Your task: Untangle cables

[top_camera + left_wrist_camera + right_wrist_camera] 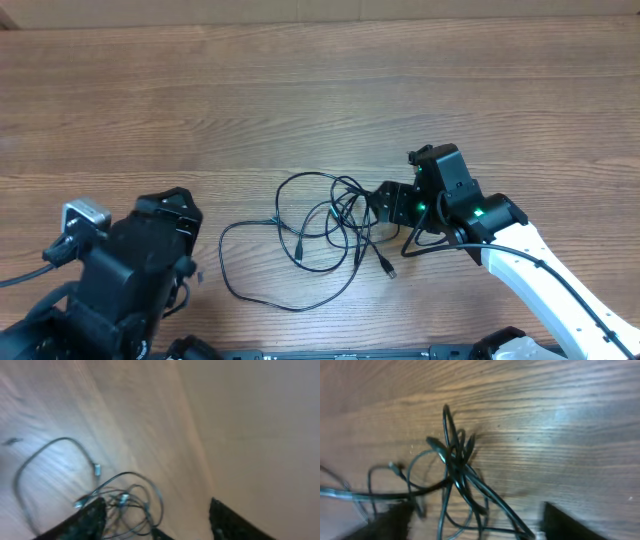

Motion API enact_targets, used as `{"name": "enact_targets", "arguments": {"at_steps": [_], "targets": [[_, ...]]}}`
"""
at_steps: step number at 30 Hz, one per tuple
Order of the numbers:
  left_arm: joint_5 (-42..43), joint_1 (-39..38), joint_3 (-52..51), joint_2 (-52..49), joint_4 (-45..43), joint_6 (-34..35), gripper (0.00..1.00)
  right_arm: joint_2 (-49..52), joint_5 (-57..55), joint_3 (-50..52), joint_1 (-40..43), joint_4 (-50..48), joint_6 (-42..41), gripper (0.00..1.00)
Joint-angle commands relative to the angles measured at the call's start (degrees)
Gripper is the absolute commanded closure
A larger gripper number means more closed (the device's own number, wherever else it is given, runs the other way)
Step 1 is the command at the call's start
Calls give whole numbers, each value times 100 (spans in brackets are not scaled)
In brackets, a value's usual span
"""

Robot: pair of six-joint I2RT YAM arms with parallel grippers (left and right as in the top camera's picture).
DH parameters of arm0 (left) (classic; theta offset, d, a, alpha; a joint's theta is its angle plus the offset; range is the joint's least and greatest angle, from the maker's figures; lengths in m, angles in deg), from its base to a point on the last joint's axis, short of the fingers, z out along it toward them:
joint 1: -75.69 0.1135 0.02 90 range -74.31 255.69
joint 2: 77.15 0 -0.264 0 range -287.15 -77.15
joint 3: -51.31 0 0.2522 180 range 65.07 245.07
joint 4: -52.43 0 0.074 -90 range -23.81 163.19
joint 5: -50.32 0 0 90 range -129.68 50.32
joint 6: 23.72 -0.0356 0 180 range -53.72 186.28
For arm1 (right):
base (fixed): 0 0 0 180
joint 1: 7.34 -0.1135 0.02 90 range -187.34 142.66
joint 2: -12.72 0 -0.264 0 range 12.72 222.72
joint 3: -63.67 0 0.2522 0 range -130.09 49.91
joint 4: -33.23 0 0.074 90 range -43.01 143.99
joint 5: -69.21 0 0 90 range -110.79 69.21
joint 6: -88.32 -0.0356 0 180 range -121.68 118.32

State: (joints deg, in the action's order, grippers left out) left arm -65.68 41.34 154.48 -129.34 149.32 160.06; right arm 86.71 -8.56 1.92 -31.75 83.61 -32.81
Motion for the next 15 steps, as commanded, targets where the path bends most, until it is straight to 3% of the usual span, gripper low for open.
{"name": "enact_targets", "arguments": {"at_steps": [1,3,6,15], "targets": [[-39,24,76,-195,319,-157,17,-4,94,2,11,-50,-37,1],[46,24,74,-326,514,-291,6,-4,109,2,11,-50,-35,0],[214,24,74,-621,782,-732,0,-4,258,2,9,-101,-7,0],[780,24,74,-1694,966,-1961,0,-4,444,2,11,-179,7,0]]}}
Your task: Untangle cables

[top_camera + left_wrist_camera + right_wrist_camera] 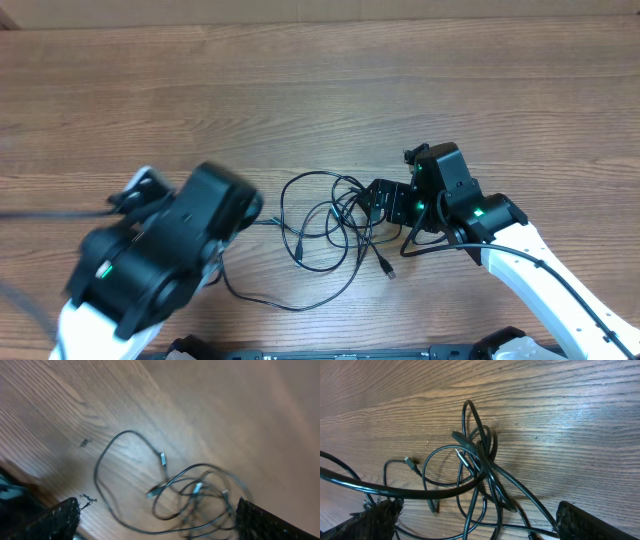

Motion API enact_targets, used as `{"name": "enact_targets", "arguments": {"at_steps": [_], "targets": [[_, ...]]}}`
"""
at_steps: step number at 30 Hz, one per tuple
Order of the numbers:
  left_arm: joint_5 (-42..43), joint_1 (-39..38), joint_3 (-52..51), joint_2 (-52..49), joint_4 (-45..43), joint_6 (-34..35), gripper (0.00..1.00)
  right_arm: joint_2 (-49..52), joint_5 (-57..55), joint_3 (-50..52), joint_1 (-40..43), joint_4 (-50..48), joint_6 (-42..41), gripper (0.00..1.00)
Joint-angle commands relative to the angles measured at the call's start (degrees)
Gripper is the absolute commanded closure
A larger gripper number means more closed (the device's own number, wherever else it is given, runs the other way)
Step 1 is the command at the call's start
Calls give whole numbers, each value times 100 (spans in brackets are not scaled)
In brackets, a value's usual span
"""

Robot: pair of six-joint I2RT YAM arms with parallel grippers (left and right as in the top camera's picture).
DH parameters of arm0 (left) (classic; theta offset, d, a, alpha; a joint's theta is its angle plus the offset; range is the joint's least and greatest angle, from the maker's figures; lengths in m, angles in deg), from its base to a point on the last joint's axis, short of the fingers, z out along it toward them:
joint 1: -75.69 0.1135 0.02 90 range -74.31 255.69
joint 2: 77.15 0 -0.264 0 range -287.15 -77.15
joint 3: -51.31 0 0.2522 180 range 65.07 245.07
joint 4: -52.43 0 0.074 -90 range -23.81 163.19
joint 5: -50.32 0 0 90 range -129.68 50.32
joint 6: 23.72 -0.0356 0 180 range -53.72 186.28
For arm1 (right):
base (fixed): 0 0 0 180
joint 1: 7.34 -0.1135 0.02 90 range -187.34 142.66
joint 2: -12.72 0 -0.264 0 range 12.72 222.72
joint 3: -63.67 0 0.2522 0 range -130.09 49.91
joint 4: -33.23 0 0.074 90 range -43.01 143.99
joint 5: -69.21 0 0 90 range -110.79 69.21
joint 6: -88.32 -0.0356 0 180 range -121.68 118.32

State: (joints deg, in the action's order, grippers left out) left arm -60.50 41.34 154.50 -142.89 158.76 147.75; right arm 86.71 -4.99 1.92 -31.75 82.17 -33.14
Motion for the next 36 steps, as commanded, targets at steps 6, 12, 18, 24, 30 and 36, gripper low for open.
{"name": "enact_targets", "arguments": {"at_steps": [6,12,18,24,30,36], "targets": [[271,24,72,-1161,-35,-1119,1,-4,553,2,11,-15,546,0],[289,26,72,-1561,-455,-1392,1,-4,715,2,11,13,800,0],[881,348,72,-1598,-1215,-2905,1,-2,522,2,9,142,798,2],[2173,968,72,-1598,-1703,-4913,0,11,-76,2,9,81,796,9],[2559,1228,72,-1598,-1700,-5549,1,293,-348,13,9,-184,796,10],[2441,1233,72,-1626,-1692,-5600,0,903,-177,13,4,-374,796,27]]}}
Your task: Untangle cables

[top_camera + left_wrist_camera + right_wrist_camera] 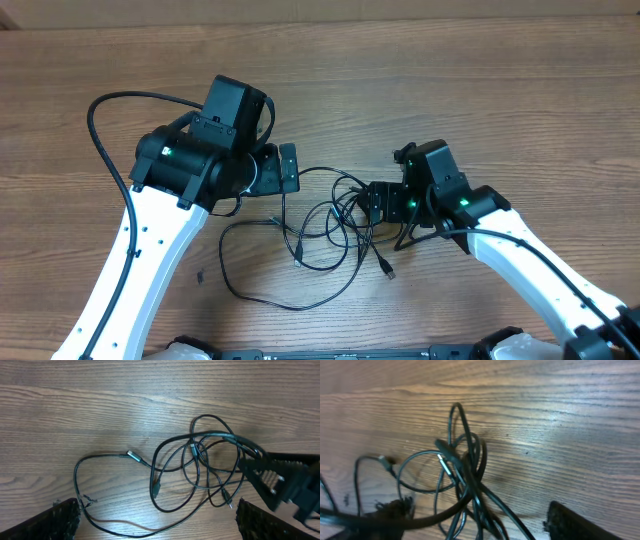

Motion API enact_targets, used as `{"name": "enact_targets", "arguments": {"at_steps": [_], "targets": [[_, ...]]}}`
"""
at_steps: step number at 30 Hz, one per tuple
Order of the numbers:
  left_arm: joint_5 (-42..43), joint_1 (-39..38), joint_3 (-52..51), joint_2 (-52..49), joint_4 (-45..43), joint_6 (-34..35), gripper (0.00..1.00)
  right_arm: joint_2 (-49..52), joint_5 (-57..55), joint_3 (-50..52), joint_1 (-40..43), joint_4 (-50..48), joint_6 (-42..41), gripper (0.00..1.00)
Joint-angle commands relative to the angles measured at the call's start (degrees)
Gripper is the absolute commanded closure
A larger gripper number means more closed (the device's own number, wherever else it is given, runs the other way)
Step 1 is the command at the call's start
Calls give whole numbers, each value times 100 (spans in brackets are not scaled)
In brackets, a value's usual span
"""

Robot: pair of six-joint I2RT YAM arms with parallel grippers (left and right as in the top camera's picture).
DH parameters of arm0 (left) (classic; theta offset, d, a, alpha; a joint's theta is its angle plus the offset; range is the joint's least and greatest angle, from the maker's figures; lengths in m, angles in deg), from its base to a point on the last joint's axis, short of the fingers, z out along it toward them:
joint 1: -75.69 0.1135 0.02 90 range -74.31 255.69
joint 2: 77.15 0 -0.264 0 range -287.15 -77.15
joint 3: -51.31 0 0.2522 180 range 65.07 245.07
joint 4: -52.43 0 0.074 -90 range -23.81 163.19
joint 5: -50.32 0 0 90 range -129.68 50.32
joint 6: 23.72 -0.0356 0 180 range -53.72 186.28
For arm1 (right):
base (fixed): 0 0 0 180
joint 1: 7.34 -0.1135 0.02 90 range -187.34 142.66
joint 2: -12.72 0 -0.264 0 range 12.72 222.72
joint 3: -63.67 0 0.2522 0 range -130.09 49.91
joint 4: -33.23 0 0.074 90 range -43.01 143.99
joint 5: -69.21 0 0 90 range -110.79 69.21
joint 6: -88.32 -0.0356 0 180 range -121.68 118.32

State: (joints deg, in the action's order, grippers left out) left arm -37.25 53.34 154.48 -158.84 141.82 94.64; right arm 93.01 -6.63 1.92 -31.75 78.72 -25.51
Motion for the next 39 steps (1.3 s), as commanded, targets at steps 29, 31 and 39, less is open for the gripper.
{"name": "enact_targets", "arguments": {"at_steps": [29,31,39], "targets": [[1775,20,74,-44,-72,-1106,1,-2452,2306,-1174,4,39,448,96],[1996,20,74,-44,-92,-1276,0,-2540,2354,-1174,4,-39,442,96],[2258,15,74,-44,-92,-1298,0,-2618,2844,-1174,4,-369,302,95]]}}
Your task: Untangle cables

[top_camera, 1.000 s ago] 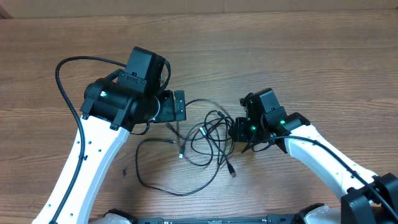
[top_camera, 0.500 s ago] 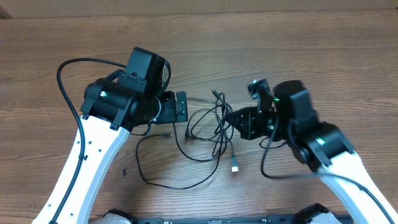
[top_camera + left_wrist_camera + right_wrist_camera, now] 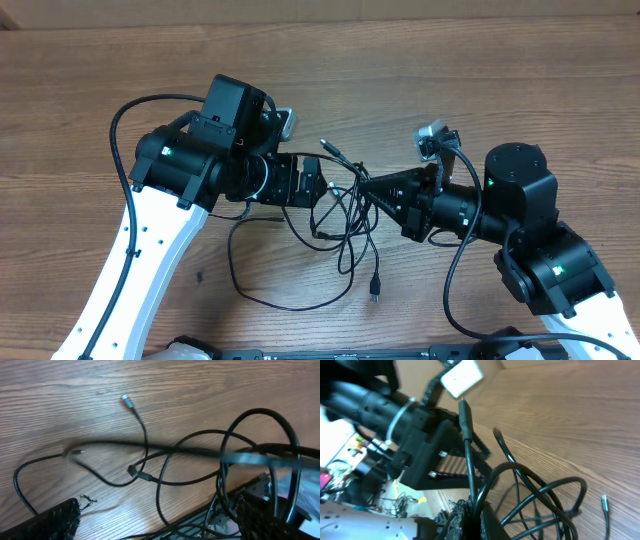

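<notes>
Thin black cables [image 3: 340, 215] form one tangle between my two grippers, part of it raised off the wooden table [image 3: 500, 90]. My right gripper [image 3: 368, 187] is shut on several strands [image 3: 540, 490], which run up out of its closed jaws [image 3: 474, 507]. One plug [image 3: 330, 150] sticks up above the tangle, and another plug [image 3: 375, 290] lies on the table toward the near edge. My left gripper [image 3: 318, 185] stands open just left of the tangle. In the left wrist view its fingers [image 3: 65, 520] are wide apart, with taut strands [image 3: 200, 451] running across beyond them. A silver-tipped end [image 3: 126, 399] lies on the wood.
A slack loop of the cables [image 3: 290, 300] trails on the table toward the near edge. The left arm's own supply cable [image 3: 130, 110] arches over its elbow. Clutter beyond the table's edge [image 3: 365, 505] shows in the right wrist view.
My right gripper was open, low at the tangle's right edge; now it is shut on strands and raised, with the tangle pulled up. My left gripper has shifted right, close to the tangle.
At first the left arm sat folded at the near-left corner while my right gripper stood open at the tangle's right edge. The left arm then stood further out and reached the tangle's left side, open. Now the right gripper holds strands up between both grippers.
</notes>
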Motion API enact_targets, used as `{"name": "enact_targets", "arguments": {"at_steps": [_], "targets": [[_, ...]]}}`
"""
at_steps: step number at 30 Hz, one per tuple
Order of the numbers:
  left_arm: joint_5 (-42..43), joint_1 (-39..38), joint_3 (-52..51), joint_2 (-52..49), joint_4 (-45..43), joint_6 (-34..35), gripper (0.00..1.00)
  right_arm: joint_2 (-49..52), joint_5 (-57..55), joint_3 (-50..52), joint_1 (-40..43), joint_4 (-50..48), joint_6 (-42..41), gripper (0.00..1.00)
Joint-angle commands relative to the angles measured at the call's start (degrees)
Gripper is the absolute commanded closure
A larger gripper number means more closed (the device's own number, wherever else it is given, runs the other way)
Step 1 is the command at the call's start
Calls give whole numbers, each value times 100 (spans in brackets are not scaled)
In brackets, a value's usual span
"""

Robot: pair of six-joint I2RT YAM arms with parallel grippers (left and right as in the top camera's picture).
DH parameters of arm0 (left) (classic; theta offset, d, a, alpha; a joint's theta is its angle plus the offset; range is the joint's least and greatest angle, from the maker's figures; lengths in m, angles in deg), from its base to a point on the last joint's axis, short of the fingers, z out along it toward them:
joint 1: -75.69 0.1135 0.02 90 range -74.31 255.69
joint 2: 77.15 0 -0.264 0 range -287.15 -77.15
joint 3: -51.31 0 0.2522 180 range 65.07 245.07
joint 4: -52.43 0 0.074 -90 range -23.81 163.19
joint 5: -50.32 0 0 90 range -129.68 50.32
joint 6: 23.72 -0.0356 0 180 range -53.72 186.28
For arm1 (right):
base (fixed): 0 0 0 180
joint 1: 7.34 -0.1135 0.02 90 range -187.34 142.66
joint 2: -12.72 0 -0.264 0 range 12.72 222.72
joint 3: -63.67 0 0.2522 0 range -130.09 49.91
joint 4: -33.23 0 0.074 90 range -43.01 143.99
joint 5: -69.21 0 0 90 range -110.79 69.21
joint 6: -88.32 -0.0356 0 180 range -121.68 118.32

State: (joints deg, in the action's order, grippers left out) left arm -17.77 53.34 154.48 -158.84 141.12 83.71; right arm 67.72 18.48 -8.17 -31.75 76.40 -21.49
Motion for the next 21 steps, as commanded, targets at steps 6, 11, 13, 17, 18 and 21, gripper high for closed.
{"name": "enact_targets", "arguments": {"at_steps": [6,11,13,17,18,21], "targets": [[457,-136,74,-44,-20,-319,0,-90,481,-164,4,-450,-284,95],[476,-463,74,-44,-72,-267,0,-90,487,-164,4,-656,-435,95],[476,-629,74,-44,-151,-173,0,-90,503,-164,4,-713,-442,95],[516,-975,74,-44,-398,76,0,-90,503,-164,4,-824,-595,95],[531,-1049,74,-44,-472,116,1,-90,503,-164,4,-841,-597,95],[671,-1237,74,-44,-636,146,0,-90,498,-164,4,-841,-616,95]]}}
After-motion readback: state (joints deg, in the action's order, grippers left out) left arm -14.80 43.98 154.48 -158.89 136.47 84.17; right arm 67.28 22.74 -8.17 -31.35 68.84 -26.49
